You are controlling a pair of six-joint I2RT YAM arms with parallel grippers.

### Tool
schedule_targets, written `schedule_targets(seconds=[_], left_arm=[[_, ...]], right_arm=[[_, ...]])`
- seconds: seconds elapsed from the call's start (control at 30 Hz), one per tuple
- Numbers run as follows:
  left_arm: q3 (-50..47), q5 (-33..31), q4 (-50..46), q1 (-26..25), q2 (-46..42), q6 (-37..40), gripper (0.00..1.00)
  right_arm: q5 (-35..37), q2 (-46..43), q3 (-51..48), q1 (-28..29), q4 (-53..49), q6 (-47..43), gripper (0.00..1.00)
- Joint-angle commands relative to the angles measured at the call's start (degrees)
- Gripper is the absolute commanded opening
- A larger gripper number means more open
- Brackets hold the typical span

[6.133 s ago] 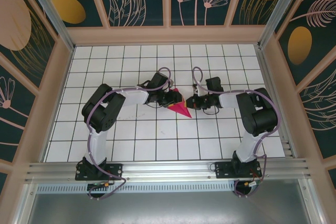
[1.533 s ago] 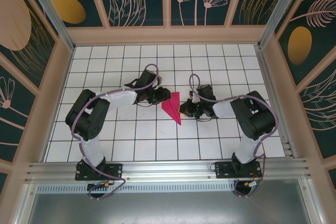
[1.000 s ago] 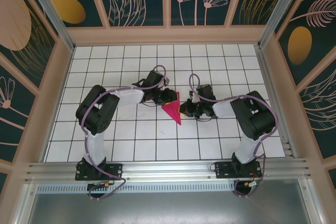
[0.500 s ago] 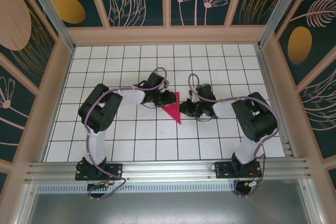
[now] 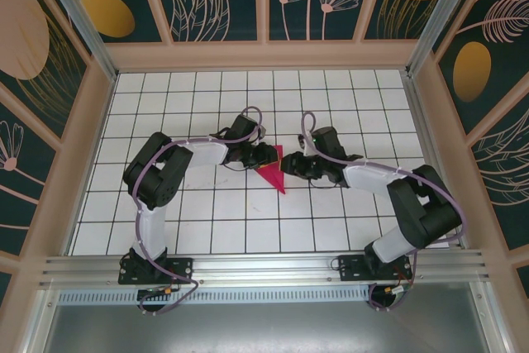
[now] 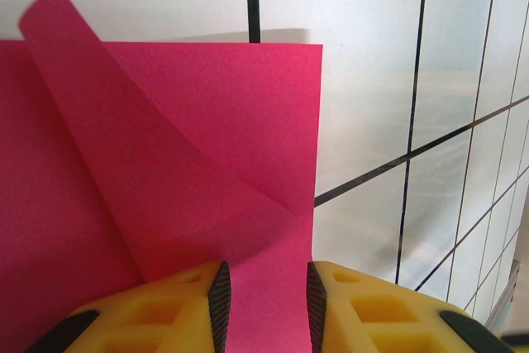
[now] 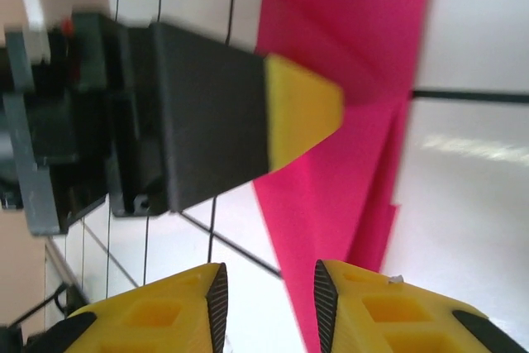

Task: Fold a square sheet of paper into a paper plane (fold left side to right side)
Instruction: Fourth fold the wing at the center of the table.

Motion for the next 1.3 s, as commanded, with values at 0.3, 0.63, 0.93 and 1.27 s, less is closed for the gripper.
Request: schedule_targets(seconds=[0.3,0.63,0.93,1.27], left_arm=[[-2.1,-3.6,-2.3,0.0,1.9,0.7,0.34],[-1.6,-3.8,-2.6,0.0,2.2,0.8,0.34],[-1.1,-3.8,-3.1,0.0,2.5,0.9,0.34],[-0.6,-4.2,-3.6,0.0,2.7,1.0,0.34]], right_arm=[[-2.2,7.5,2.0,4.2,-0.3,1.1,0.33],[-1.1,8.0,0.1,4.9,-2.0,1.1,0.32],[2.8,8.0,0.6,4.9,-6.0,0.0,0.32],[1.6,8.1,0.2,5.8,-6.8,-0.8,0.31]])
